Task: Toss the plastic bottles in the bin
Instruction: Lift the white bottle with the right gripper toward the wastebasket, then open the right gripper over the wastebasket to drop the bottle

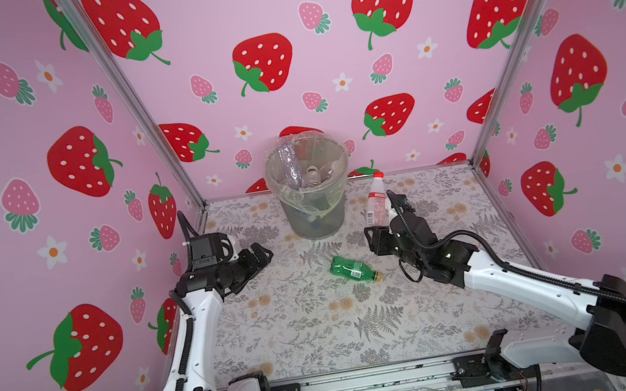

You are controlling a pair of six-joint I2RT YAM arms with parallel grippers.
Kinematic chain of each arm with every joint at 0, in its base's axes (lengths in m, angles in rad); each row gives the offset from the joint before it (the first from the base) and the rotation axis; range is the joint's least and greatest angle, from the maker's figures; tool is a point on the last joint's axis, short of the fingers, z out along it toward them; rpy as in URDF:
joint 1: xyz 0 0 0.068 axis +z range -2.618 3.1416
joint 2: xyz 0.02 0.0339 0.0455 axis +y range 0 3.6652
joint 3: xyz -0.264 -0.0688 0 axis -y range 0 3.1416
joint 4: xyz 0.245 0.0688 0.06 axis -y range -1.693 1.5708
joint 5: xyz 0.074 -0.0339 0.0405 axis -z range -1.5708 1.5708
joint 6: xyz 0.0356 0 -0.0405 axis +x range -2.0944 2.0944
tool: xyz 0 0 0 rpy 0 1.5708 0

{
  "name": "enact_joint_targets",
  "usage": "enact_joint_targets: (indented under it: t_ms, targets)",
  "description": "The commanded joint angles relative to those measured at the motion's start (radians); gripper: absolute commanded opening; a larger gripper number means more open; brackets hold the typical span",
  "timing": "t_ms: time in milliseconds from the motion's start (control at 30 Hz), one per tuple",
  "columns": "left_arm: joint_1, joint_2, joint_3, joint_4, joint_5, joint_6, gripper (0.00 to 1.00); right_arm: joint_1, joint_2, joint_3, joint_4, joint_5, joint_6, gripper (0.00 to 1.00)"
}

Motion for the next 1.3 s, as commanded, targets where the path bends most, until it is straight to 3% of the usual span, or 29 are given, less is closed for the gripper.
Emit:
enact_joint_targets:
  t_ms: [0,200,467,667,800,933,967,1033,1100,1167,1267]
  targets:
    - [0.010,0.020,0.034,-0.037,-0.014,0.008,0.99,0.016,0.023,0.107,-0.004,0.041,-0.060,0.56]
    - [0.013,0.040,0.040,-0.044,0.002,0.001,0.99,0.032,0.088,0.214,-0.018,0.031,-0.083,0.56]
    - [0.014,0.003,0.021,-0.011,0.018,-0.006,0.99,0.079,0.077,0.172,0.043,0.050,-0.063,0.56]
    - [0.016,0.004,0.021,-0.007,0.032,-0.007,0.99,0.086,0.194,0.338,0.006,0.062,-0.083,0.56]
    - [0.018,0.002,0.020,-0.007,0.033,-0.008,0.99,0.075,0.354,0.582,-0.055,0.095,-0.109,0.56]
    - [0.022,0.002,0.019,-0.004,0.035,-0.008,0.99,0.016,0.635,1.025,-0.194,0.058,-0.106,0.57]
    - [0.021,0.000,0.017,-0.004,0.034,-0.009,0.99,-0.003,0.707,1.149,-0.244,0.037,-0.094,0.58]
    - [0.022,-0.003,0.017,-0.003,0.033,-0.008,0.99,-0.044,0.896,1.458,-0.377,-0.022,-0.067,0.69]
    - [0.026,-0.004,0.017,-0.003,0.032,-0.008,0.99,-0.069,1.009,1.666,-0.476,-0.046,-0.032,0.83]
    - [0.028,-0.006,0.017,-0.003,0.030,-0.009,0.99,-0.075,1.001,1.650,-0.472,-0.052,-0.018,0.99]
    - [0.029,-0.007,0.018,-0.003,0.030,-0.009,0.99,-0.073,0.841,1.333,-0.304,-0.080,-0.004,0.99]
